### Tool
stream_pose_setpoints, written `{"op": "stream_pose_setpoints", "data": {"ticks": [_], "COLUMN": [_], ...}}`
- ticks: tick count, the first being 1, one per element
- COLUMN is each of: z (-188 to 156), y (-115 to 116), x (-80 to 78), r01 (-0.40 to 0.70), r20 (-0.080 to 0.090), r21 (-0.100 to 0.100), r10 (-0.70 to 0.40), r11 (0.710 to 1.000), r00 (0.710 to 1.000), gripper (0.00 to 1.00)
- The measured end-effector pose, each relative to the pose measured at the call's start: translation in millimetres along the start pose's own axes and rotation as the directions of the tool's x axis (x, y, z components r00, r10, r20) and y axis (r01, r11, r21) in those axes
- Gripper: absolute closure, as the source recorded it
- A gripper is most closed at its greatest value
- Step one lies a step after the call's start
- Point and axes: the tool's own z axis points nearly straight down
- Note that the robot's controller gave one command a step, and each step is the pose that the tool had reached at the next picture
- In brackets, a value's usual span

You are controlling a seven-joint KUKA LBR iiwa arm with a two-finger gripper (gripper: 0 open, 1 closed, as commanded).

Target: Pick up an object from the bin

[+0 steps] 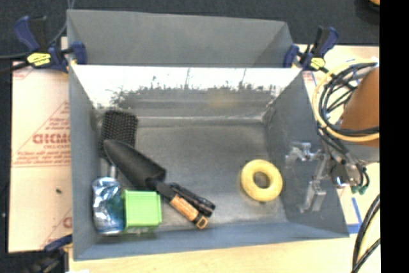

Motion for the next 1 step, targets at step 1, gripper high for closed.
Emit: {"op": "stream_pose_setpoints", "data": {"ticks": [1], "z": [-4.0], "y": [0.7], "x": [-2.0], "r01": [0.006], "r20": [0.008], "r21": [0.002], "r10": [-0.006], "r11": [1.000], "r00": [1.000], "gripper": [0.00]}}
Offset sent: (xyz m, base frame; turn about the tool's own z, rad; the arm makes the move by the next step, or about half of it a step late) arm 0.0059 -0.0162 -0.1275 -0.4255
